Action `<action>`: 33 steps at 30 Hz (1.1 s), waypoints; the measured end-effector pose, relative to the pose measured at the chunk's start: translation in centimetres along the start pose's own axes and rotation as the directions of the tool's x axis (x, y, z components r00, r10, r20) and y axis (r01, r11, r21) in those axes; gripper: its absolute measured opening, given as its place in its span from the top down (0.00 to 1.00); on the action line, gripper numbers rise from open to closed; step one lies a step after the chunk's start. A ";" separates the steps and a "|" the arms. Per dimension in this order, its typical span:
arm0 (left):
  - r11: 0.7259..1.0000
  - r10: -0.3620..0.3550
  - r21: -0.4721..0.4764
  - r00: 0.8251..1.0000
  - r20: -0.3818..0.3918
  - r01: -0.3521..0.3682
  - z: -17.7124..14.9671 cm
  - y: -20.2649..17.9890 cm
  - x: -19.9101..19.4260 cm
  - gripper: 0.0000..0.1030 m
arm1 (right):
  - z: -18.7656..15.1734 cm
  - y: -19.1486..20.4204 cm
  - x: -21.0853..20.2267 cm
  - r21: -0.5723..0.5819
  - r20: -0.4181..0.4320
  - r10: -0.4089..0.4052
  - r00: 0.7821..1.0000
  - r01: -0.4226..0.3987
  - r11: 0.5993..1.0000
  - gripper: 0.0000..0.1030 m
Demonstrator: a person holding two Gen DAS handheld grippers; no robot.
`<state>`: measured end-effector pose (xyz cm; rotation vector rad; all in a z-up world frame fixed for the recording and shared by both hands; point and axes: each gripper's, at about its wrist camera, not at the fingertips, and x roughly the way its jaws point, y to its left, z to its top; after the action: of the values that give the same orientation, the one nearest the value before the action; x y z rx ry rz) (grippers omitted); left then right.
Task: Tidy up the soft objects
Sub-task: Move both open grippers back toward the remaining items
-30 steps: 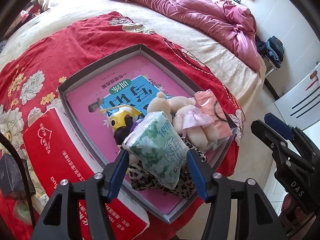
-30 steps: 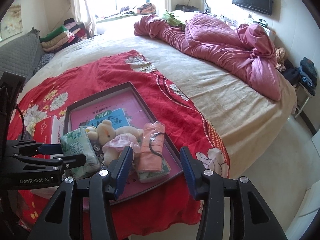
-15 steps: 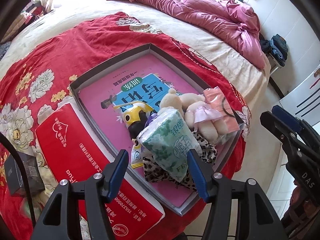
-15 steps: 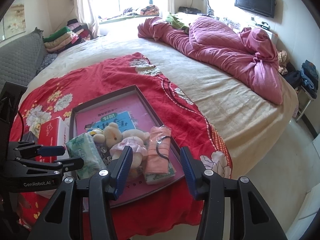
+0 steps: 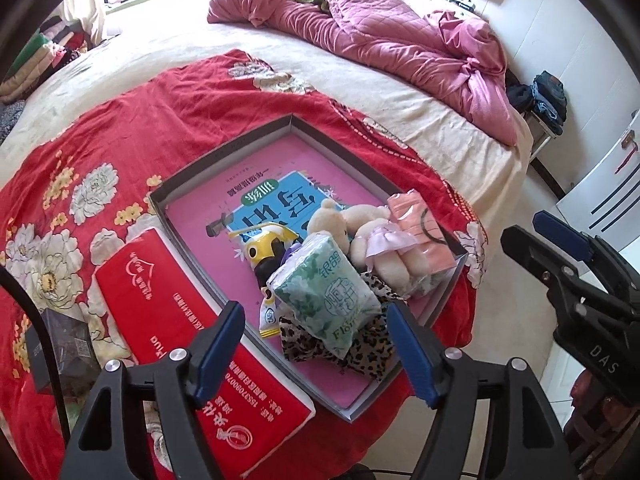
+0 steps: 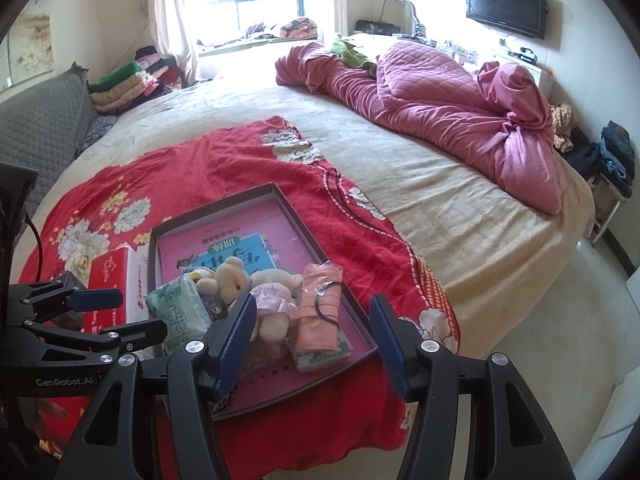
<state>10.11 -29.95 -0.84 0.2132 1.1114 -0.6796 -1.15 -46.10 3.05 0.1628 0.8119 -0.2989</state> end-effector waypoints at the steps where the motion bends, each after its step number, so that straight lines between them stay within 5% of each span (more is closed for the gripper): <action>1: 1.000 0.004 0.000 1.000 0.007 -0.004 -0.1 0.0 -0.3 0.28 | 0.0 0.1 -0.2 -0.002 0.004 -0.002 1.000 0.002 1.000 0.37; 6: 1.000 0.021 -0.002 0.999 0.038 -0.021 -0.7 0.1 -2.2 0.19 | 0.0 0.7 -1.4 -0.013 0.028 -0.010 1.000 0.010 1.000 0.28; 33: 0.992 0.110 -0.079 0.980 0.167 -0.098 -5.1 3.8 -11.9 0.17 | 0.4 7.8 -9.7 -0.122 0.156 0.042 0.987 -0.023 0.992 0.26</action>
<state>5.40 -19.79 6.69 0.1493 0.9511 -0.5535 -4.62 -36.93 10.69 0.0386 0.6671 -0.2287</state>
